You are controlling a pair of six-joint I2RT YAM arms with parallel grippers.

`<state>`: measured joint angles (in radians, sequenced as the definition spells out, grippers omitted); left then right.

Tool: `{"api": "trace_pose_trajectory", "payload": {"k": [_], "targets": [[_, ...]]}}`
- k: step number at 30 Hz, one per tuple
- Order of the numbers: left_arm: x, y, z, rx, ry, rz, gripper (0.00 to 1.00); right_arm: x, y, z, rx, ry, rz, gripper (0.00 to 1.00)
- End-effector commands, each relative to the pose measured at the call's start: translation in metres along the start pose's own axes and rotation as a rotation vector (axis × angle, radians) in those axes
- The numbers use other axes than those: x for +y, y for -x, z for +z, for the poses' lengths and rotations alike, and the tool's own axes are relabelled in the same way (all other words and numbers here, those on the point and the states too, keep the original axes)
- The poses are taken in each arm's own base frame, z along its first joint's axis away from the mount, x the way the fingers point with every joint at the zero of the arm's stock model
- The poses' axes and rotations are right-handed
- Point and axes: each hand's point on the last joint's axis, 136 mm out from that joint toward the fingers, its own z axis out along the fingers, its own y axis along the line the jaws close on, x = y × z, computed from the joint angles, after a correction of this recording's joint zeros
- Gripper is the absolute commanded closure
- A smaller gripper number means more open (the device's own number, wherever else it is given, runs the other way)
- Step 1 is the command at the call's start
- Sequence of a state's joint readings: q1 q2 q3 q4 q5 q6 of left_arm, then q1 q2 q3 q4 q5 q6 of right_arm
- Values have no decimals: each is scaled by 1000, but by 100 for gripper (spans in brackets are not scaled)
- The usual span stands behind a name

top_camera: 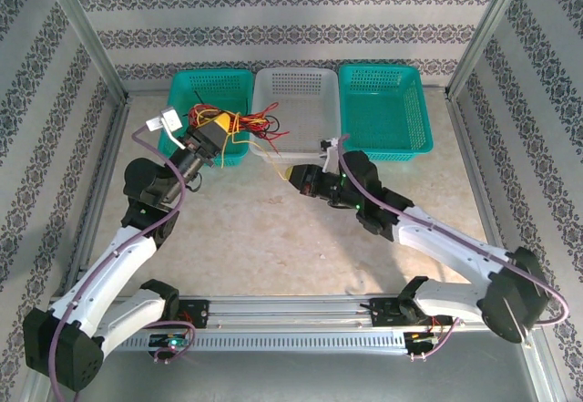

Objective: Untangle the cables

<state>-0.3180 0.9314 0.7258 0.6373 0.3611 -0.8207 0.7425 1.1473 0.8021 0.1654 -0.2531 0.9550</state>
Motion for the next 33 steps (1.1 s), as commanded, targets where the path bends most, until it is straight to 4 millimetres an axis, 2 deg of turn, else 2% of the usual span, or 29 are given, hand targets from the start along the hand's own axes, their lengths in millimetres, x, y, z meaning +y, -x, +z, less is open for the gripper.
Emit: {"api": "trace_pose_trajectory", "payload": {"k": [1, 7, 15, 20, 25, 33], "targets": [[26, 2, -3, -21, 125, 47, 100, 21, 15, -21, -92, 26, -88, 100], [48, -16, -6, 48, 210, 33, 100, 56, 35, -55, -158, 55, -189, 100], [90, -34, -20, 98, 406, 16, 100, 107, 60, -96, -225, 110, -321, 100], [106, -51, -25, 154, 457, 14, 100, 126, 72, -116, -267, 117, -359, 100], [104, -72, -21, 249, 396, 10, 100, 132, 85, -128, -287, 85, -384, 100], [94, -94, -18, 346, 298, -3, 100, 138, 122, -137, -324, 56, -355, 100]]}}
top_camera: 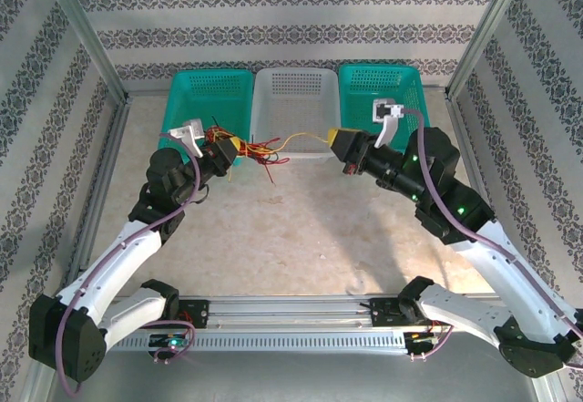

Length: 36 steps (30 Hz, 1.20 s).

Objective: Untangle the cables

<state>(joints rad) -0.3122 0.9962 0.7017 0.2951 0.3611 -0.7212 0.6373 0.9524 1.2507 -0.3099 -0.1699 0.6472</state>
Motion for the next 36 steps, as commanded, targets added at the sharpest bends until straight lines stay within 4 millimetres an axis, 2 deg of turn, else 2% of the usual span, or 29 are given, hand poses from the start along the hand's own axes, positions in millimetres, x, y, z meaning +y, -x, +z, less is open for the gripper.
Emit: {"api": "trace_pose_trajectory", "payload": {"k": [1, 7, 14, 18, 23, 27, 31, 34, 36], "targets": [[8, -15, 3, 62, -7, 28, 100, 20, 36, -11, -83, 54, -23, 100], [-10, -31, 4, 142, -130, 29, 100, 15, 54, -2, -97, 35, -13, 100], [-53, -37, -3, 194, -362, 45, 100, 4, 82, 7, -106, -9, -10, 100], [-80, -36, -12, 209, -504, 45, 100, -24, 97, 16, -109, -98, 36, 100], [-106, -30, -21, 216, -676, -29, 100, -79, 108, 29, -95, -174, 137, 100], [-124, -20, -29, 217, -802, -97, 100, -112, 103, 47, -52, -197, 188, 100], [-135, -17, -30, 241, -839, -90, 100, -139, 85, 67, 8, -218, 221, 100], [-143, -6, -35, 194, -846, -73, 100, -171, 60, 78, 53, -272, 263, 100], [-151, 7, -42, 137, -864, -71, 100, -196, 36, 84, 88, -302, 313, 100]]}}
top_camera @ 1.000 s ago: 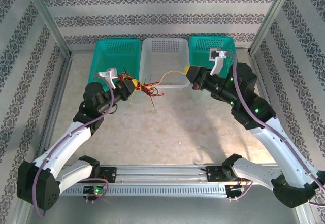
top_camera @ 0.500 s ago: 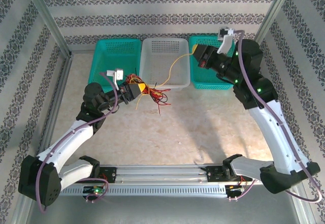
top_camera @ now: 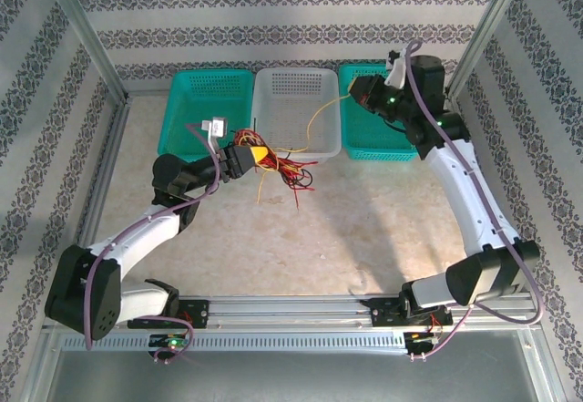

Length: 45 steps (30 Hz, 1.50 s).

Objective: Untangle the cables

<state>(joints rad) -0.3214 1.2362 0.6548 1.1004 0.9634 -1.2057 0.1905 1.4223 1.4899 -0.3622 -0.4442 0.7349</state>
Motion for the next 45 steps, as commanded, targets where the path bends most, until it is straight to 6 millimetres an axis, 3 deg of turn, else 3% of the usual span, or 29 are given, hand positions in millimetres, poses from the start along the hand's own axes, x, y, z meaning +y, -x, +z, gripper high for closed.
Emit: {"api": "trace_pose_trajectory", "payload": {"k": [1, 3, 8, 14, 18, 22, 25, 28, 32, 38, 45], "targets": [[-69, 22, 0, -65, -169, 151, 100, -39, -17, 21, 33, -37, 58, 100], [-83, 31, -1, -102, -199, 168, 100, -62, -39, 28, 63, -63, 96, 100], [-105, 47, -4, -166, -252, 194, 100, -114, -77, 21, 75, -160, 146, 100], [-111, 68, -14, -261, -267, 195, 100, -164, -86, -7, 56, -268, 194, 100], [-91, 91, -43, -428, -157, 215, 100, -191, -78, -35, 3, -348, 244, 100], [-45, 103, -84, -588, 88, 233, 100, -214, -57, -70, -119, -350, 370, 100], [-8, 102, -119, -688, 326, 246, 100, -223, -37, -99, -212, -353, 417, 100], [14, 96, -149, -740, 553, 273, 100, -230, -16, -131, -291, -361, 453, 100], [34, 83, -161, -696, 700, 254, 100, -230, 7, -169, -391, -347, 479, 100], [64, 46, -132, -468, 642, 118, 100, -185, 35, -196, -463, -306, 384, 100], [94, -46, -76, -113, 614, 46, 100, -123, 58, -210, -514, -252, 281, 100]]}}
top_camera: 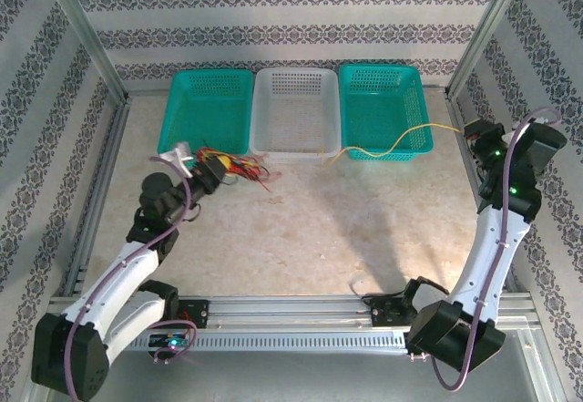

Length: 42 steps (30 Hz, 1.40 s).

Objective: Untangle the cables

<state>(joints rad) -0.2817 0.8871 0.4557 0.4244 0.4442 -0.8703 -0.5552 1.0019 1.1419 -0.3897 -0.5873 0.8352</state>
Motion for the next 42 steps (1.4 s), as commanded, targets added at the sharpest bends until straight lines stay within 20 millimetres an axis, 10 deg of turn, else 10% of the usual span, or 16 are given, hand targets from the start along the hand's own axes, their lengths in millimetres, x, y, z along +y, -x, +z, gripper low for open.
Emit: {"api": "trace_pose_trajectory", "payload": {"k": [1, 9, 15, 17, 32, 35, 42], "targets": [[-7, -43, 10, 147, -28, 61, 100, 30, 0, -11, 3, 44, -23, 100], [8, -95, 45, 242, 27, 39, 100, 60, -12, -8, 52, 95, -62, 100], [16, -119, 58, 281, 89, 57, 14, 66, -21, 0, 87, 108, -81, 100], [22, -122, 58, 305, 122, 55, 0, 69, -25, 2, 99, 111, -92, 100], [95, -41, -72, 368, 917, 329, 0, 77, -56, 18, 167, 62, -256, 100], [56, -8, -61, 286, 768, 332, 10, 82, -67, 19, 196, 67, -299, 100], [-133, 6, 7, 378, -104, 346, 25, 107, -102, 23, 284, 126, -382, 100]]}}
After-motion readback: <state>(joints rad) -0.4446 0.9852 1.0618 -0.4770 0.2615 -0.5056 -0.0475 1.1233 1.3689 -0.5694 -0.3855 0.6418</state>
